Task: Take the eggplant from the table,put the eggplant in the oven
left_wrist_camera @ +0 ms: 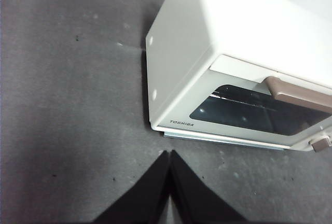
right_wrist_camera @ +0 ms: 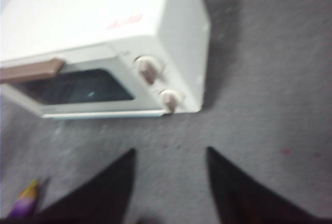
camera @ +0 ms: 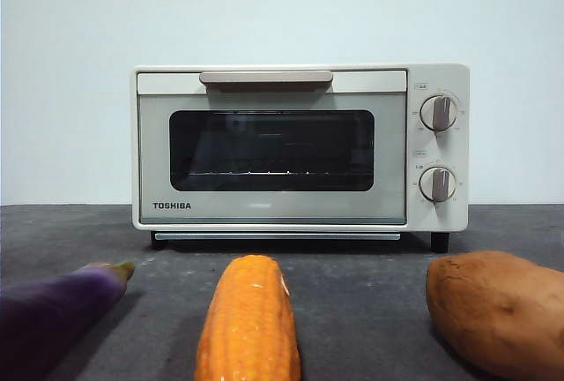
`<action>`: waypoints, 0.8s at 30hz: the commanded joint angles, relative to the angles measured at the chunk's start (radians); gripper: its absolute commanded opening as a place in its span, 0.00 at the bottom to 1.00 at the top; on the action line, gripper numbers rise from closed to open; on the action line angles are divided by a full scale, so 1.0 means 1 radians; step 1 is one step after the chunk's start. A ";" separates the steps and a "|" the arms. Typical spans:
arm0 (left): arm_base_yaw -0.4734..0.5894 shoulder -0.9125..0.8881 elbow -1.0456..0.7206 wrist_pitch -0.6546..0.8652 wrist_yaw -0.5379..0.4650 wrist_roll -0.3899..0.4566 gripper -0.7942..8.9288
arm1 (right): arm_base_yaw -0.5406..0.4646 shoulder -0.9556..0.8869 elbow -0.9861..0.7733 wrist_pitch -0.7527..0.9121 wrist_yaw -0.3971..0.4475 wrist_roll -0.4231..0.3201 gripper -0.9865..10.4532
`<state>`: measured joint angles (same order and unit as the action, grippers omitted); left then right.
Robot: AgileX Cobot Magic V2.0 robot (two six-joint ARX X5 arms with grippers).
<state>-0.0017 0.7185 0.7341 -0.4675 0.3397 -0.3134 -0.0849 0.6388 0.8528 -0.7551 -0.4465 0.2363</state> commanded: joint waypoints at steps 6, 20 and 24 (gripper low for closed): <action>-0.050 0.060 0.050 0.011 0.005 0.040 0.09 | 0.055 0.098 0.018 0.057 -0.340 0.161 0.39; -0.067 0.060 0.056 0.011 0.005 0.062 0.09 | 0.520 0.306 0.037 0.198 -0.174 0.326 0.39; -0.067 0.060 0.056 0.011 -0.001 0.074 0.09 | 0.690 0.410 0.074 0.198 -0.068 0.345 0.39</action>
<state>-0.0662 0.7727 0.7677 -0.4679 0.3397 -0.2634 0.5705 1.0283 0.9039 -0.5659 -0.5262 0.5594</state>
